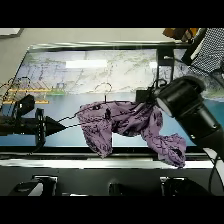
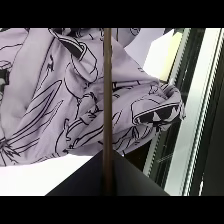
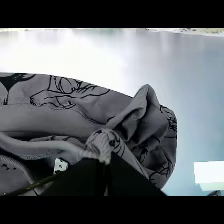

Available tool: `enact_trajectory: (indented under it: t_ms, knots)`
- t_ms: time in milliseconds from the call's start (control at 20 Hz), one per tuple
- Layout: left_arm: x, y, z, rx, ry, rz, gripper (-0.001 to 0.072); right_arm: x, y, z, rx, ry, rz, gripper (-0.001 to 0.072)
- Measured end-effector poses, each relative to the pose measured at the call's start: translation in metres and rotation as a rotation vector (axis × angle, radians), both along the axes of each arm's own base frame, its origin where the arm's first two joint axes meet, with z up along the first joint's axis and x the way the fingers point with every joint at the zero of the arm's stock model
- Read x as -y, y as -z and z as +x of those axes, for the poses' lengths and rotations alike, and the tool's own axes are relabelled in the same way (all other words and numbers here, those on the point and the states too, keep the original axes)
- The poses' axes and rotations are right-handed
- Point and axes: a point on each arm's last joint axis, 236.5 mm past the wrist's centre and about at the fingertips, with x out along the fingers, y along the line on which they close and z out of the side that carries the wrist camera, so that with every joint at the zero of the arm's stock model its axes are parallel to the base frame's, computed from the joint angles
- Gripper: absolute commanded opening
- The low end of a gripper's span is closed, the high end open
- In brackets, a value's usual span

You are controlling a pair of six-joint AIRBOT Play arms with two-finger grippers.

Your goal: Fold the clothes and pants, and hang the long-sleeved shirts on hangers.

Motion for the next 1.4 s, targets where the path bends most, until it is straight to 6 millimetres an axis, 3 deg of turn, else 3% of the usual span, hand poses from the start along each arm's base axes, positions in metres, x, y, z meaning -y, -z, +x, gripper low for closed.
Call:
enact_trajectory:
  t_ms: [200,350,650,800,950,1150,1400]
  knots:
    - [0.012,0.008,0.002,-0.016,0.044,-0.011,0.0023,-0.005,-0.022,0.002,0.034,-0.051,0.003,0.0038]
    - [0.02,0.016,0.005,-0.034,0.072,-0.017,0.0022,-0.003,-0.025,-0.002,0.02,-0.068,-0.018,0.0038]
    - [0.017,0.034,0.006,-0.062,0.095,0.037,0.0023,0.052,-0.028,-0.014,-0.03,0.03,-0.233,0.0038]
    - [0.014,0.039,0.005,-0.07,0.104,0.058,0.0022,0.061,-0.033,-0.011,-0.014,0.045,-0.276,0.0038]
    - [0.013,0.04,0.004,-0.072,0.107,0.065,0.0022,0.055,-0.031,-0.002,0.001,0.017,-0.291,0.0039]
    - [0.014,0.042,0.004,-0.079,0.109,0.06,0.0023,0.028,-0.022,0.011,0.011,-0.091,-0.261,0.0038]
    - [0.016,0.043,0.01,-0.08,0.098,0.049,0.0022,-0.001,-0.021,0.006,0.007,-0.178,-0.161,0.0038]
